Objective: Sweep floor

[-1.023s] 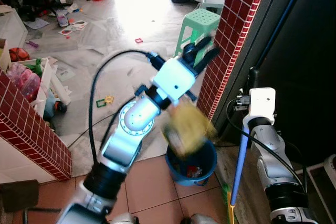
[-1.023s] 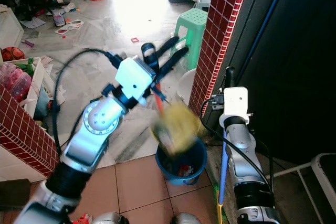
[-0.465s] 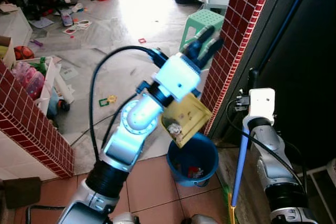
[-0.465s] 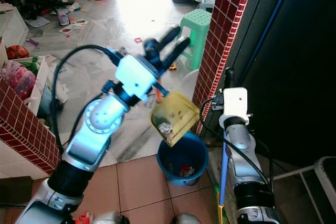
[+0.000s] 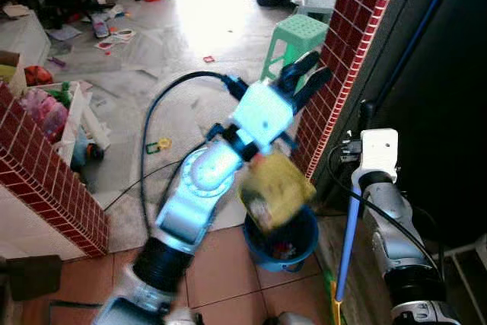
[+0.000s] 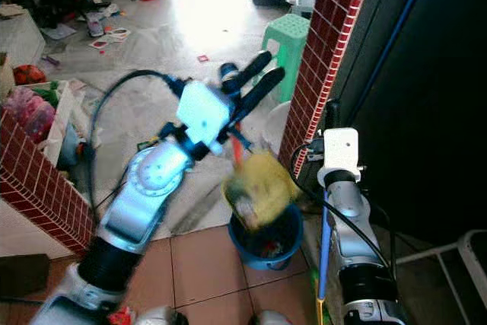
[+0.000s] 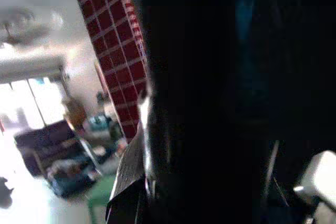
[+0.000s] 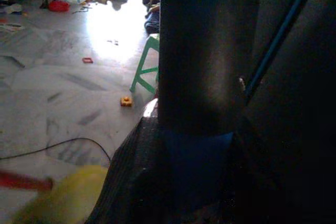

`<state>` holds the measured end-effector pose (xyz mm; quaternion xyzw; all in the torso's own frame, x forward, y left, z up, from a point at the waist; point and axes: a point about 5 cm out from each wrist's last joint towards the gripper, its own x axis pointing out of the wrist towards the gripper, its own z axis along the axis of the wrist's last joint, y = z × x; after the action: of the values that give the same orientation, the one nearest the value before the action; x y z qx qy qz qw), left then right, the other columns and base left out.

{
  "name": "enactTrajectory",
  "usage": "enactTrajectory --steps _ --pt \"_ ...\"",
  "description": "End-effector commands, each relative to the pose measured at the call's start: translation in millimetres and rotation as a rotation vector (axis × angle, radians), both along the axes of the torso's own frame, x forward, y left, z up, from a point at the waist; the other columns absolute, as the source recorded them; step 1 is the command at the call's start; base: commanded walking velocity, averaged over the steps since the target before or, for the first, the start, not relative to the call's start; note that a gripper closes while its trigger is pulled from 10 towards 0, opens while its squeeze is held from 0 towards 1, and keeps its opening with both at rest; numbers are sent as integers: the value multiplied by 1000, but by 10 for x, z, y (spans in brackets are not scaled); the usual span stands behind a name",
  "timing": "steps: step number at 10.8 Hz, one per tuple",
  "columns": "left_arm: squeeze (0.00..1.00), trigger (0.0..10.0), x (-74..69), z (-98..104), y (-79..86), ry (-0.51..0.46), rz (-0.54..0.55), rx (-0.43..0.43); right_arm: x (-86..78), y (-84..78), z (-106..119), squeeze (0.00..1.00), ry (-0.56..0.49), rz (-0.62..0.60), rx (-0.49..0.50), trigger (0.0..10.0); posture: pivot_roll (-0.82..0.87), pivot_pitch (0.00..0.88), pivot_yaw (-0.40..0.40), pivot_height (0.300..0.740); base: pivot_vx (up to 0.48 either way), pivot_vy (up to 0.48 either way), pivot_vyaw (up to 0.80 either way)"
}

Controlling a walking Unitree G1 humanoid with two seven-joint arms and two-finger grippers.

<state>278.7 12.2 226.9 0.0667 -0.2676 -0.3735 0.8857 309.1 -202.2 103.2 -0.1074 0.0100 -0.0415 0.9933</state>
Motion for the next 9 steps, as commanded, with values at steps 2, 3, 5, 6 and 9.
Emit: enactTrajectory --steps 2,3,5,6,9 --pt "0 10000 -37 148 32 -171 45 47 47 2 97 0 -42 10 -26 10000 -52 0 -15 740 0 0 0" --pt "0 10000 -27 155 40 -162 45 34 47 3 96 0 -41 11 -26 10000 -52 0 -15 740 0 0 0" --pt "0 10000 -26 214 55 -212 67 49 52 4 95 0 -41 13 -26 10000 -51 0 -17 740 0 0 0" --pt "0 10000 -24 216 53 -196 65 37 55 5 94 0 -41 15 -27 10000 -52 0 -16 740 0 0 0" --pt "0 10000 92 572 314 -240 207 -107 73 11 96 0 -39 22 -27 10000 -43 0 -17 740 0 0 0"
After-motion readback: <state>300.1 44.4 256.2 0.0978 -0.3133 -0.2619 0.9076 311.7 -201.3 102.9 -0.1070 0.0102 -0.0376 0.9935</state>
